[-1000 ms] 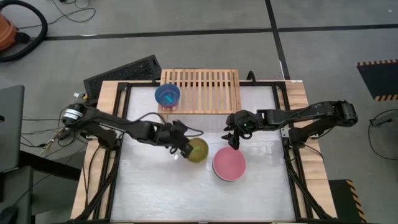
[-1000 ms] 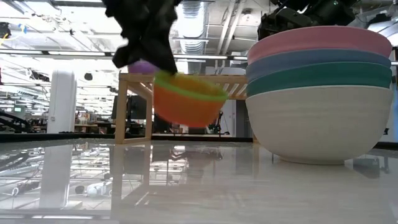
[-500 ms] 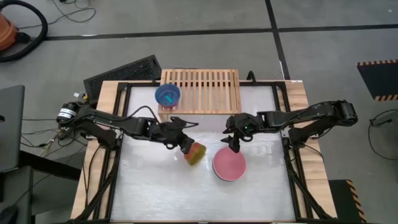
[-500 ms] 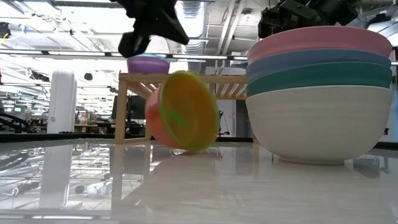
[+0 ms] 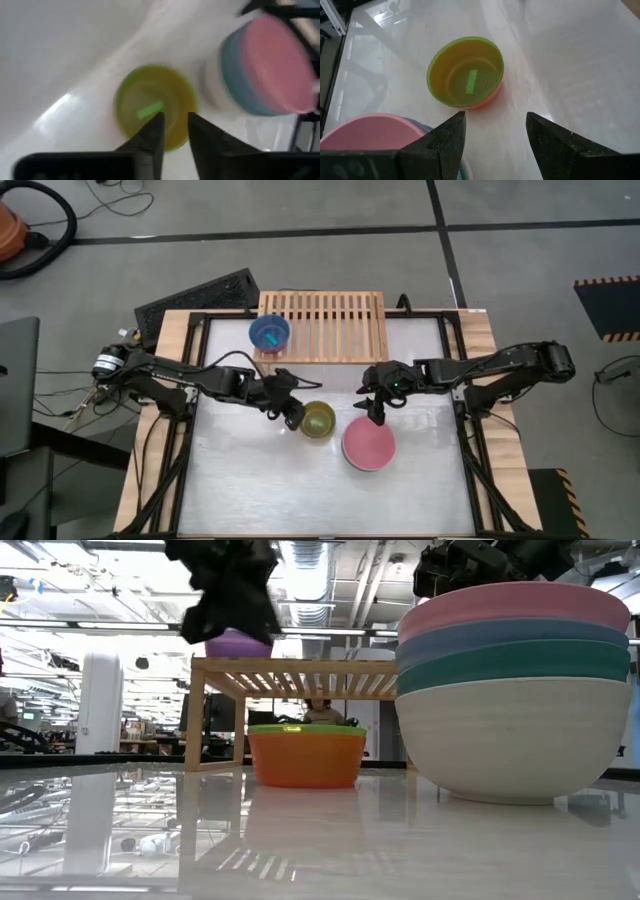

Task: Place and stack bowls onto a shelf
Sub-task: Stack the green bowl on top of the blue bowl on the shelf

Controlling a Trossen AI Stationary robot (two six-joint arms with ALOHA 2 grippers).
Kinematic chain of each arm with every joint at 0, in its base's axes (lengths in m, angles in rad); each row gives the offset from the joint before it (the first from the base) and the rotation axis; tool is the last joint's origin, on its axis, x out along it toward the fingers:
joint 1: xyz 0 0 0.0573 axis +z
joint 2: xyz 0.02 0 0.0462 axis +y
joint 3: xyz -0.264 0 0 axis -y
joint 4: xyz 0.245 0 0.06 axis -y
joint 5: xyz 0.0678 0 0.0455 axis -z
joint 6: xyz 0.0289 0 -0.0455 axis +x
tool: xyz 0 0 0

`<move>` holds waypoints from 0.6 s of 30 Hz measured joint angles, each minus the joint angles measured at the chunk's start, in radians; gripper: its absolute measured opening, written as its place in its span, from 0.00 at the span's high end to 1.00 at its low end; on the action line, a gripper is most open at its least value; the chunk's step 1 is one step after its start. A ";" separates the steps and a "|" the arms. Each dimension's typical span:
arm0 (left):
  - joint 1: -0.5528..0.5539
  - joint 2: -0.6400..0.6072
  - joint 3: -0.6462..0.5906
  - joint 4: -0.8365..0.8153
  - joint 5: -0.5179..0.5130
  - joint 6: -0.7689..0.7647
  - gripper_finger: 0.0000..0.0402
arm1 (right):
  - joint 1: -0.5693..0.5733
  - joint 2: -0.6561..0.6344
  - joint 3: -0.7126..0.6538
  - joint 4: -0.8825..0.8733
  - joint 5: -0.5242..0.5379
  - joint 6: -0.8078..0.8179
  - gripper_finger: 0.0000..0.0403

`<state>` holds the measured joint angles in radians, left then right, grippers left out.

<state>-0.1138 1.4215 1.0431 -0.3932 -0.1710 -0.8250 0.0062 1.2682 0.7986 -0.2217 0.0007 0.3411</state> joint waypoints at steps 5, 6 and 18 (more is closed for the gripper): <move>0.014 0.076 0.000 -0.021 -0.070 0.071 0.62 | -0.023 0.017 -0.002 0.000 0.001 -0.002 0.42; 0.018 0.102 0.000 -0.026 -0.070 0.071 0.59 | -0.023 0.020 -0.002 0.010 0.002 -0.002 0.42; 0.020 0.281 -0.002 0.011 -0.236 0.095 0.57 | -0.026 0.031 0.000 -0.004 0.000 -0.002 0.42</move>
<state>-0.0937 1.7021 1.0416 -0.3818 -0.4067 -0.7300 -0.0197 1.2987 0.7986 -0.2253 0.0012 0.3393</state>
